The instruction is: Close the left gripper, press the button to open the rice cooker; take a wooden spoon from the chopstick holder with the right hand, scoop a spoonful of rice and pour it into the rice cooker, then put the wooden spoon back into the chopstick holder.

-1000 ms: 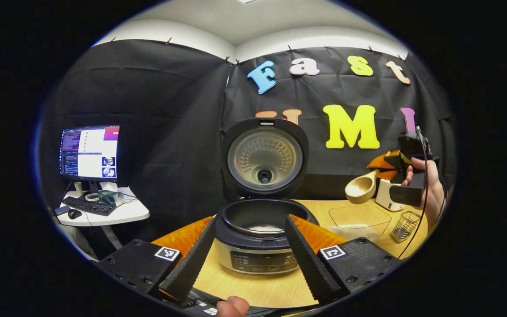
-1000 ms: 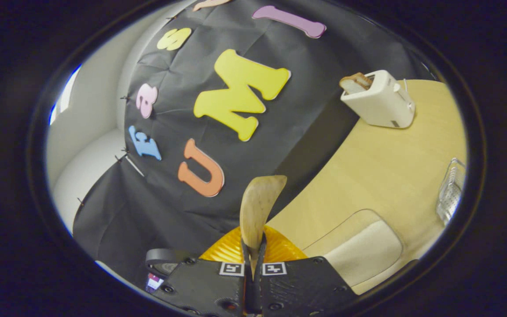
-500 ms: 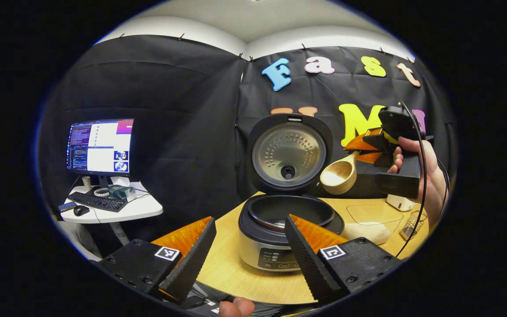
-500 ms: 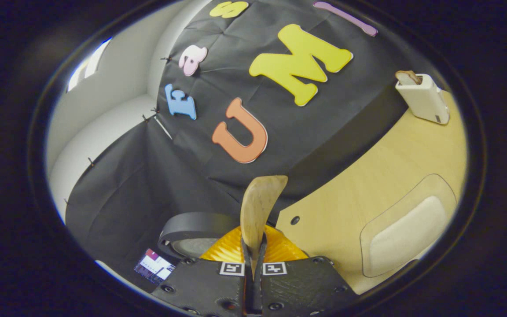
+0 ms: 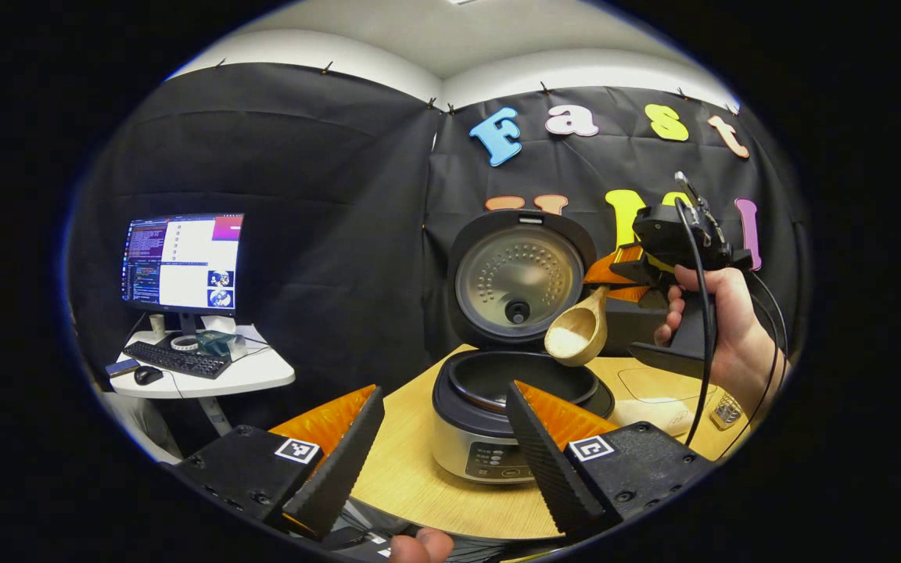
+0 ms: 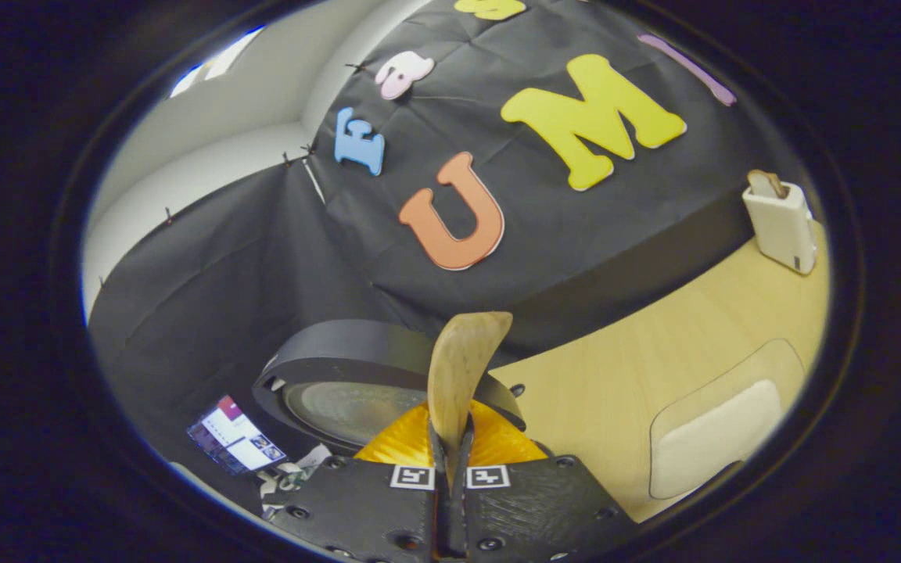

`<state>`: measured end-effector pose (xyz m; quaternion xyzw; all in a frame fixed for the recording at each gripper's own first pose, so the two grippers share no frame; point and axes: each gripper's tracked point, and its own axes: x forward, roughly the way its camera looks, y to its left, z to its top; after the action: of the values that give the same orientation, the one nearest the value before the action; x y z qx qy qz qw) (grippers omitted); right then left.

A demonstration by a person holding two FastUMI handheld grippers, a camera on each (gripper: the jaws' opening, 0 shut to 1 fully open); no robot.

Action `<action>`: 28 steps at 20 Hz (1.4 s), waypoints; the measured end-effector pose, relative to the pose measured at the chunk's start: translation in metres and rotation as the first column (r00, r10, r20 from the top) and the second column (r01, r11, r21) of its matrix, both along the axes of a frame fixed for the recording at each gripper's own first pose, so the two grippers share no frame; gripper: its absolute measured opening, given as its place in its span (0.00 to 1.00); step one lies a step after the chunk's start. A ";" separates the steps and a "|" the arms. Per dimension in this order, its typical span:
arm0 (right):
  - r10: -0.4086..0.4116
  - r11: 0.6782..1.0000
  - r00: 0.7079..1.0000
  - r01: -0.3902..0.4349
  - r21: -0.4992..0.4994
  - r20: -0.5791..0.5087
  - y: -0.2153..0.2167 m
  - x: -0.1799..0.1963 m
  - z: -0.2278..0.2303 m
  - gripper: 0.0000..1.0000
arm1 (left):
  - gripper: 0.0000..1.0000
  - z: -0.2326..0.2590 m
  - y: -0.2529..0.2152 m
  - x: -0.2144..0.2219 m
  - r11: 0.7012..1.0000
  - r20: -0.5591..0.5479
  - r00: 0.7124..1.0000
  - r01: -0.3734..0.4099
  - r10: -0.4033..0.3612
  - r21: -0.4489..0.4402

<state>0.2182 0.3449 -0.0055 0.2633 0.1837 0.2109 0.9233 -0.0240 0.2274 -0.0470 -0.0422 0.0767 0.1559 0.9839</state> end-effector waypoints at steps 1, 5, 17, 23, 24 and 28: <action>0.006 0.999 0.999 -0.005 -0.032 0.033 0.003 -0.001 0.004 0.00 | 0.99 -0.001 0.001 0.000 1.000 -0.003 1.000 0.000 0.000 -0.004; 0.028 0.992 0.993 -0.015 -0.122 0.112 0.012 -0.002 0.017 0.00 | 0.99 -0.003 0.007 -0.003 1.000 -0.011 1.000 -0.013 0.013 -0.008; 0.105 0.947 0.956 -0.011 -0.322 0.273 0.029 -0.010 0.035 0.00 | 0.99 0.007 -0.001 -0.004 1.000 0.012 1.000 0.000 0.000 -0.010; 0.147 0.905 0.915 0.029 -0.424 0.377 0.036 -0.017 0.052 0.00 | 0.99 0.006 -0.008 0.000 0.999 0.020 1.000 0.018 -0.018 -0.038; 0.160 0.898 0.908 0.030 -0.440 0.388 0.039 -0.019 0.054 0.01 | 1.00 0.005 -0.008 0.000 0.999 0.019 1.000 0.019 -0.018 -0.037; 0.222 0.858 0.867 0.044 -0.512 0.447 0.052 -0.026 0.063 0.01 | 0.99 0.008 -0.012 0.002 0.999 0.028 0.999 0.025 -0.024 -0.037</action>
<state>0.1925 0.3970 0.0574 -0.0597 0.0045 0.2588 0.9641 -0.0222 0.2154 -0.0386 -0.0618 0.0668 0.1416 0.9857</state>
